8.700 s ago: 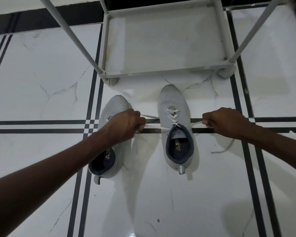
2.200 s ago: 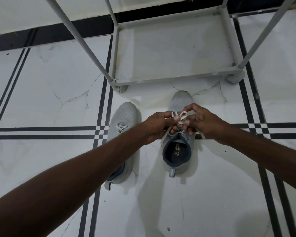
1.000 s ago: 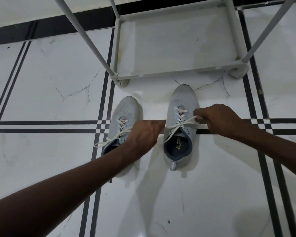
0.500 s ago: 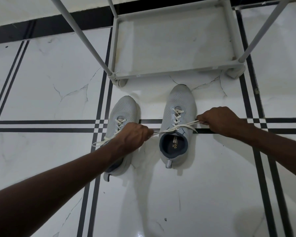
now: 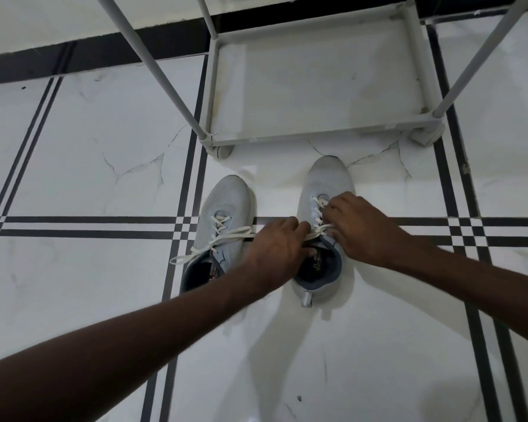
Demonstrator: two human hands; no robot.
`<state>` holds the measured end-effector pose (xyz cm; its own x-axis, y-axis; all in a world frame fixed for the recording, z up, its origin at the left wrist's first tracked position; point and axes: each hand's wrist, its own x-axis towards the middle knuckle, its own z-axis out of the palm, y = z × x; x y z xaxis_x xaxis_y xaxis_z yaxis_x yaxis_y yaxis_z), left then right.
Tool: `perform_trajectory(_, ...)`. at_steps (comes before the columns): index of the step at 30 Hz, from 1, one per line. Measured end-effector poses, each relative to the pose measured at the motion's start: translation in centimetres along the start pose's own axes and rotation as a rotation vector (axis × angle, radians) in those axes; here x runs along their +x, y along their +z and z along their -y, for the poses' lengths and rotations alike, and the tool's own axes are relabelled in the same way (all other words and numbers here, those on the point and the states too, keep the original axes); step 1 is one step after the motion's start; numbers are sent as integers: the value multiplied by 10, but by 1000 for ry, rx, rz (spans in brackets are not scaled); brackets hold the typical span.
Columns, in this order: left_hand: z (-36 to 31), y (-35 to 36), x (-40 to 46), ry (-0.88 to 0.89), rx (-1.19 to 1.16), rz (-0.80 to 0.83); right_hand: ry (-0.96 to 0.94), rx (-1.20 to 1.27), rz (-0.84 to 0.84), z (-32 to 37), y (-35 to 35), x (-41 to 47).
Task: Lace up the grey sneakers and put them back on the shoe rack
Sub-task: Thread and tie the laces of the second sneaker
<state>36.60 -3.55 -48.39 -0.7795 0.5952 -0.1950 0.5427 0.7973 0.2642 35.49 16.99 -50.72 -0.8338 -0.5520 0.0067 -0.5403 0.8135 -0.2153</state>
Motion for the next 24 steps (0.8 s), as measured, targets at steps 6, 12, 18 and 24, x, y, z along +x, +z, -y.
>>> perform_trajectory(6, 0, 1, 3, 11, 185, -27, 144, 140, 156, -1, -2, -10)
perform_trajectory(12, 0, 3, -2, 31, 323, 40, 5, -110, 97, -10, 0, -20)
perform_trajectory(18, 2, 2, -6, -6, 308, 81, -83, -234, 103, -16, 7, -20)
perform_trajectory(24, 2, -5, -2, -69, 258, 107, -76, -177, 56, -26, 16, -12)
